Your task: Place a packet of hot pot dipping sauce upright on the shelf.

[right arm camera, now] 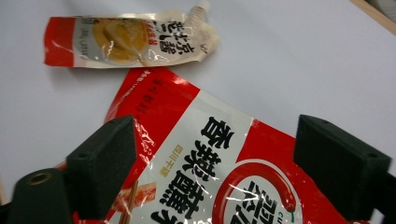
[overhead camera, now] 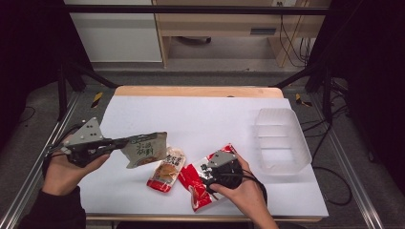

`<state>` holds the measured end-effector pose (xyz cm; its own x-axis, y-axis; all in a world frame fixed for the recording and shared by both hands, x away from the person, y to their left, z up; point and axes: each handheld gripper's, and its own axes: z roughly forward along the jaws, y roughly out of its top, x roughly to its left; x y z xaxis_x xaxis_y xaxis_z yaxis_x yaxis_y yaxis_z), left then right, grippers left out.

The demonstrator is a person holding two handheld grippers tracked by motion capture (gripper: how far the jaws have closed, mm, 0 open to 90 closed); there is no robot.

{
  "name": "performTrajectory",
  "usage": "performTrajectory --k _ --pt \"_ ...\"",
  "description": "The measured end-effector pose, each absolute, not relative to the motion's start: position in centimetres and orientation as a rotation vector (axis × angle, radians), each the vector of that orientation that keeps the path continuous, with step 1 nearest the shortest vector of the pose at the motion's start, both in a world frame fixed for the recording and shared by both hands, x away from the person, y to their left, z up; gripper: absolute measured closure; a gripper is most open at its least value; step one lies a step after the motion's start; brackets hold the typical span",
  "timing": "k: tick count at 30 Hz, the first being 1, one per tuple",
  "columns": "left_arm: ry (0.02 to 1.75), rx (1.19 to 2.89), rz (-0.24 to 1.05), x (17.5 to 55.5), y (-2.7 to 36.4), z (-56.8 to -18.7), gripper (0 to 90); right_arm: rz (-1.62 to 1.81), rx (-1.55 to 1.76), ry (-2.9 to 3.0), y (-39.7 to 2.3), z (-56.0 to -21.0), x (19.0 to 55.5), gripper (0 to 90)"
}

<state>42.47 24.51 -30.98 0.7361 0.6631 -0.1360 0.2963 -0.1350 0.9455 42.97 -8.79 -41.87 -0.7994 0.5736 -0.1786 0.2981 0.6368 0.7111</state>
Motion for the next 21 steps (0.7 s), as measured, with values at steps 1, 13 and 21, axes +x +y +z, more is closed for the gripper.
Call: performTrajectory --k 1,13,21 --pt "0.761 1.726 0.38 42.6 24.1 -30.9 90.0 0.964 0.679 2.485 -8.8 -41.5 43.1 15.2" --pt "0.694 1.775 0.359 43.1 20.1 -30.2 90.0 0.78 0.599 2.601 -9.3 -38.0 44.2 15.9" --pt "0.667 1.787 0.327 43.6 17.6 -30.6 90.0 0.767 0.531 2.538 -9.0 -35.5 44.5 17.6"
